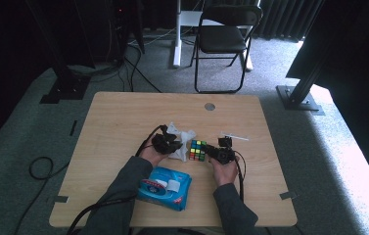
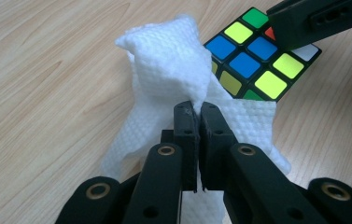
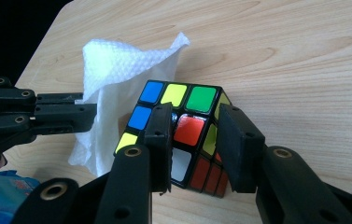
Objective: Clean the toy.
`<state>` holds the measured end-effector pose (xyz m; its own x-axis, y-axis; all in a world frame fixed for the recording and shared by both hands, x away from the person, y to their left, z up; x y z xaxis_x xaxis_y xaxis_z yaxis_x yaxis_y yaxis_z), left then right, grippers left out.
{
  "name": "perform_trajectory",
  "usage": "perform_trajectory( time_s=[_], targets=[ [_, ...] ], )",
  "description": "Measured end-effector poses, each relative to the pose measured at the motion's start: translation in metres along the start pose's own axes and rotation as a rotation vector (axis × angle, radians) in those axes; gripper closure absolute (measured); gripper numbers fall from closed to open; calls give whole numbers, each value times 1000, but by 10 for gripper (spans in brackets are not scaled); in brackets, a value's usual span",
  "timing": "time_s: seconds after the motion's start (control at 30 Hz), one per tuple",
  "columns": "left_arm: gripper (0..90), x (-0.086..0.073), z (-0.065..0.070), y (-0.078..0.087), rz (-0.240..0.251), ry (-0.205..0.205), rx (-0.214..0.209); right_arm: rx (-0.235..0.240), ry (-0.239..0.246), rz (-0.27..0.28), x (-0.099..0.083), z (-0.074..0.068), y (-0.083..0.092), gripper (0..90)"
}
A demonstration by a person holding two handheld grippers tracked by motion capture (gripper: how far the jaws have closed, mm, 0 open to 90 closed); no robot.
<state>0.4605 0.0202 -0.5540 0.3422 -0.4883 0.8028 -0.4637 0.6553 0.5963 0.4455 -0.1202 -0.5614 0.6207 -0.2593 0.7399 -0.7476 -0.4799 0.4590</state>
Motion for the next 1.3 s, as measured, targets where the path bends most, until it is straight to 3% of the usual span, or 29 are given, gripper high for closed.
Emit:
perform_trajectory(
  time_s=[0.57,1.3],
  targets=[
    [870,16,2,-5,61,57,-57,-2,-12,11,0,-1,-2,675],
    [869,9,-2,-17,-8,55,-45,22,-11,5,-5,-12,-7,664]
  ],
)
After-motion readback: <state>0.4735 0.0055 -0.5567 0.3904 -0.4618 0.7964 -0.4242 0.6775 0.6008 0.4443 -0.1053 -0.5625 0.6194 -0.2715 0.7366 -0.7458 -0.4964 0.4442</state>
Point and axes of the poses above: each handheld gripper's, and its own axes: y roughly backward along the jaws, x roughly out of its top, z roughly to its right, the point moved 9 cm from there along -y, roughly forward along the jaws, and after that the axes turned 11 degrees about z, right-handed, at the moved point
